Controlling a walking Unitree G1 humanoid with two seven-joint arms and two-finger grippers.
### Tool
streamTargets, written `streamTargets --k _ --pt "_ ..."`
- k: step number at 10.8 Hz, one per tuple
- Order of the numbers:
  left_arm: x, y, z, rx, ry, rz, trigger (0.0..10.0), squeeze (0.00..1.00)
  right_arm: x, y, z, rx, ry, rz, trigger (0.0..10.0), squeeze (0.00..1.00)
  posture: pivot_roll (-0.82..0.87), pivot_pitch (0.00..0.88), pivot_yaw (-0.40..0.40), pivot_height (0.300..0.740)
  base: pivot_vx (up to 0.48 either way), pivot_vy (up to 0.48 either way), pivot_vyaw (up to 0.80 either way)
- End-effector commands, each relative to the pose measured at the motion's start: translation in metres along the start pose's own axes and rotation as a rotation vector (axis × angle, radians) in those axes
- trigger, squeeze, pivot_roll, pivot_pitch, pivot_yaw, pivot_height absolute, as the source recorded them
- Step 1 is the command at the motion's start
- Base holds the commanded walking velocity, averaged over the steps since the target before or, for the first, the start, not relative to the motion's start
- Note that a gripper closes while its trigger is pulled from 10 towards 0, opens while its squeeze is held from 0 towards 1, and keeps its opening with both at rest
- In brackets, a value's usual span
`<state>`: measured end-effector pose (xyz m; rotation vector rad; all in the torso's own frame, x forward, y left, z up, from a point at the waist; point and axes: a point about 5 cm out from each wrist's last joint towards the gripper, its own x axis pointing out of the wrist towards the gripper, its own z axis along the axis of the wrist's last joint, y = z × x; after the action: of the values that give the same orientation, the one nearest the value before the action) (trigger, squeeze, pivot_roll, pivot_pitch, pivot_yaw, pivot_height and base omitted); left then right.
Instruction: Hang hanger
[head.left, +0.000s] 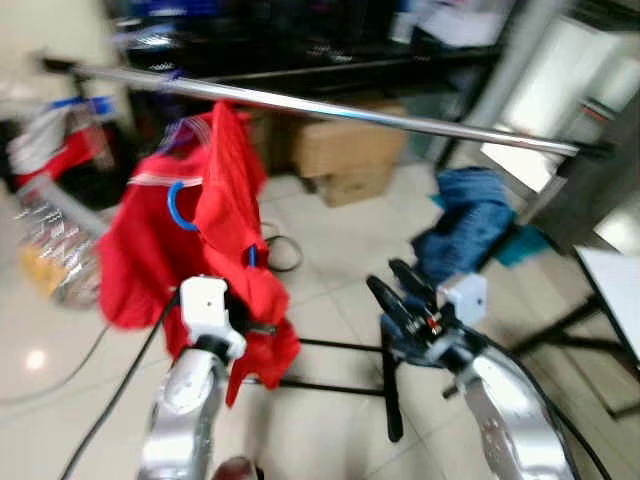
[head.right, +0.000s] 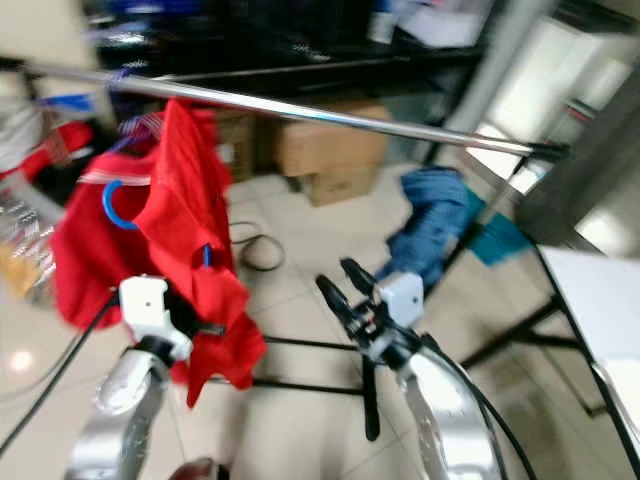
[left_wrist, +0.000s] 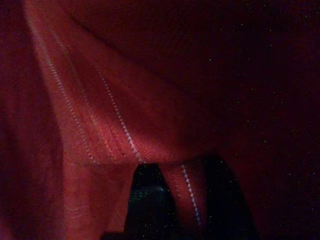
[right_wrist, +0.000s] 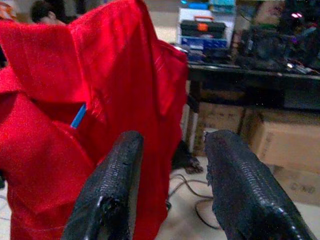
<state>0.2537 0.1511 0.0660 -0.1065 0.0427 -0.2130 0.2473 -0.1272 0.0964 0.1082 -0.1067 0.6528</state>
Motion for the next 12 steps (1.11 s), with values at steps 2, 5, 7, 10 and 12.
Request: streamTargets --k 2,5,7,10,12 --pt "0.005 -0.013 0.010 0.025 -0.029 -0.051 10.0 0.00 -0.004 -0.005 -0.002 0.009 -0.001 -0.023 10.0 0.00 0.15 0.000 -0.096 0.740 0.000 0.000 0.00" --pt "0.022 -0.006 0.020 0.020 0.062 -0.216 10.0 0.00 0.002 0.000 0.004 0.022 -0.019 -0.020 10.0 0.00 0.18 0.000 -0.115 0.740 0.000 0.000 0.00" --pt "0.029 0.006 0.028 0.070 0.121 -0.289 10.0 0.00 0.011 0.008 0.013 0.009 -0.023 0.057 10.0 0.00 0.19 0.000 -0.129 0.740 0.000 0.000 0.00" --pt "0.040 0.032 0.051 0.017 0.124 -0.236 10.0 0.00 0.027 0.014 0.043 -0.009 -0.064 0.140 10.0 0.00 0.18 0.000 -0.155 0.740 0.000 0.000 0.00" --pt "0.052 0.045 0.063 0.015 0.124 -0.195 10.0 0.00 0.023 0.020 0.049 -0.006 -0.055 0.164 10.0 0.00 0.16 0.000 -0.174 0.740 0.000 0.000 0.00"
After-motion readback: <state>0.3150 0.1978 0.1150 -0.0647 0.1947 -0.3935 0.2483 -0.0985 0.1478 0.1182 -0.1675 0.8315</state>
